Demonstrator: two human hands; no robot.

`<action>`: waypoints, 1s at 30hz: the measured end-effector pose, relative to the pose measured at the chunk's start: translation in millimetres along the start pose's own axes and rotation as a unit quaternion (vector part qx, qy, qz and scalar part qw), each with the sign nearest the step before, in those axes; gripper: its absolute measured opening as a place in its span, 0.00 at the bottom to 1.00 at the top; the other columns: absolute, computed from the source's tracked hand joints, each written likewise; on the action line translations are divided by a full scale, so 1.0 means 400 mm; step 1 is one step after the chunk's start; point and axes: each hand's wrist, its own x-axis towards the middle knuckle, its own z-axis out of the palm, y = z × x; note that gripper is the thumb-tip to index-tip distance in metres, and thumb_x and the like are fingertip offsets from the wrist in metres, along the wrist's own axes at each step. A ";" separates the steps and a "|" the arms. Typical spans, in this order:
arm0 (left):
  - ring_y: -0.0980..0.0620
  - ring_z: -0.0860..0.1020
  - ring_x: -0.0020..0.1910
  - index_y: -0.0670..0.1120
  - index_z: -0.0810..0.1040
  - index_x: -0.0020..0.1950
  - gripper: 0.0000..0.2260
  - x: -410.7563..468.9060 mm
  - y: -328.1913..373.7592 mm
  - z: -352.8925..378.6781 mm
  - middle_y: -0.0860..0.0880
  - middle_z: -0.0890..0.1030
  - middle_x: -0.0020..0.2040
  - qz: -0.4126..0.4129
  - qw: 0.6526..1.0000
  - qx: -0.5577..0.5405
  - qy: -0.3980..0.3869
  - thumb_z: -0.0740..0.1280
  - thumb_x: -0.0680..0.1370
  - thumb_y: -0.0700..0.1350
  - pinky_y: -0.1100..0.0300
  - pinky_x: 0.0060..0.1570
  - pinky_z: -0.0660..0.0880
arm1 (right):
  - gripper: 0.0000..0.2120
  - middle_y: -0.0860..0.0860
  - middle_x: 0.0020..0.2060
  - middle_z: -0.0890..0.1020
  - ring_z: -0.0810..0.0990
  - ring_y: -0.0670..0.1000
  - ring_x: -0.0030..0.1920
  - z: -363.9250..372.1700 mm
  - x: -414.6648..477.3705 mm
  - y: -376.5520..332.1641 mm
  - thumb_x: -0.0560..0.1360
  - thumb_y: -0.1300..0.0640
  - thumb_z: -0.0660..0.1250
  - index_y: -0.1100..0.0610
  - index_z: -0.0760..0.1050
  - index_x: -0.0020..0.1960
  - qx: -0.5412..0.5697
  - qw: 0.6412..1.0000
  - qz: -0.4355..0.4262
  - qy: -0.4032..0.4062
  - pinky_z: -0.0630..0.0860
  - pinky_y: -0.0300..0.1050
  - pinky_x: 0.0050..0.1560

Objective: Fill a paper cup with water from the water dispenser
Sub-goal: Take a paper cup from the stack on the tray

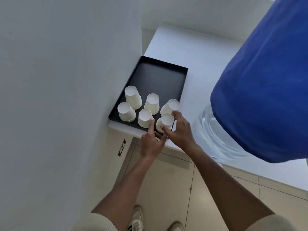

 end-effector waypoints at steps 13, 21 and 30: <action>0.52 0.80 0.24 0.55 0.72 0.75 0.30 0.042 -0.033 0.044 0.52 0.83 0.30 -0.054 0.997 -0.061 -0.008 0.70 0.73 0.39 0.67 0.21 0.73 | 0.26 0.48 0.51 0.83 0.78 0.49 0.51 0.075 0.021 0.027 0.71 0.56 0.81 0.57 0.76 0.66 0.076 0.993 0.084 0.024 0.69 0.37 0.47; 0.55 0.76 0.18 0.59 0.70 0.73 0.30 0.041 -0.043 0.054 0.47 0.85 0.33 -0.092 0.990 -0.106 -0.026 0.70 0.73 0.40 0.60 0.17 0.72 | 0.25 0.44 0.50 0.84 0.80 0.45 0.51 0.075 0.017 0.045 0.70 0.56 0.82 0.56 0.79 0.64 0.080 0.994 0.058 0.041 0.70 0.21 0.46; 0.46 0.79 0.24 0.61 0.72 0.67 0.25 0.040 -0.041 0.051 0.50 0.85 0.35 -0.073 0.992 -0.099 -0.019 0.69 0.71 0.47 0.56 0.20 0.76 | 0.28 0.39 0.52 0.83 0.80 0.42 0.53 0.079 0.013 0.061 0.68 0.52 0.83 0.52 0.79 0.65 0.072 0.994 0.044 0.068 0.74 0.33 0.49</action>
